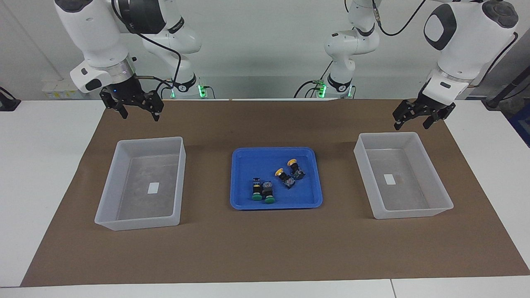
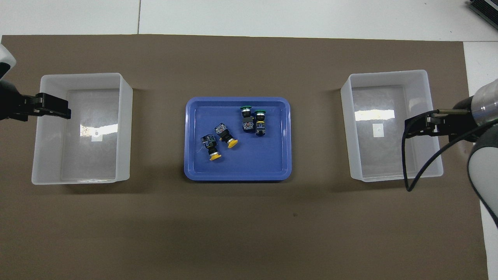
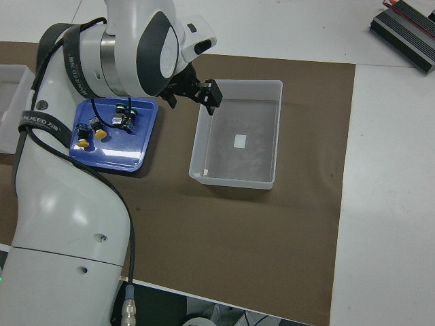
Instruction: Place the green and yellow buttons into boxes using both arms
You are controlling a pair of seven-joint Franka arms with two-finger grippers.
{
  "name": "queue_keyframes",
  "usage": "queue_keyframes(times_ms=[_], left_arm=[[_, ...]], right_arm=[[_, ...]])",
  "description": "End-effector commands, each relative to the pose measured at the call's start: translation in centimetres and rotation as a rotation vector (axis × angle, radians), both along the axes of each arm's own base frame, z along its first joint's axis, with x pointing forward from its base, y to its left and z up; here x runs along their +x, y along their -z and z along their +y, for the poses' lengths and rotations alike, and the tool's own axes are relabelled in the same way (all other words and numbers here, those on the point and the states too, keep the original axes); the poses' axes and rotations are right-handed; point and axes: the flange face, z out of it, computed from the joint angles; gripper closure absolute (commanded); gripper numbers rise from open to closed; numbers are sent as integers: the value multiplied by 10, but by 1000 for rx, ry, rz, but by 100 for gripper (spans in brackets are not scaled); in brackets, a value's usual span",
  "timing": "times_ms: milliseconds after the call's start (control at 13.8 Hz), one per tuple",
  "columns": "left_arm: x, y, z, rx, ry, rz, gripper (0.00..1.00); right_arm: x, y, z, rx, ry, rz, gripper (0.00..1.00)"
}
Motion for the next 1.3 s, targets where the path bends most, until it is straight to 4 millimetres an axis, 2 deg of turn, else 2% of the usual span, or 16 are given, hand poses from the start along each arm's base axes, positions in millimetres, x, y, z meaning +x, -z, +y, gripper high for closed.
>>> queue_keyframes(times_ms=[0, 362, 580, 870, 1232], left_arm=[[-12, -2, -5, -3, -5, 15, 0], [-11, -2, -5, -3, -7, 10, 0], [-11, -2, -5, -4, -6, 7, 0], [-10, -3, -5, -4, -6, -1, 0], [-10, -4, -8, -4, 0, -4, 0]], right_arm=[[-5, 5, -1, 25, 28, -16, 0], [3, 14, 11, 28, 40, -56, 0], [9, 25, 44, 34, 39, -72, 0], [18, 41, 74, 41, 42, -89, 0], [30, 70, 132, 62, 64, -123, 0]])
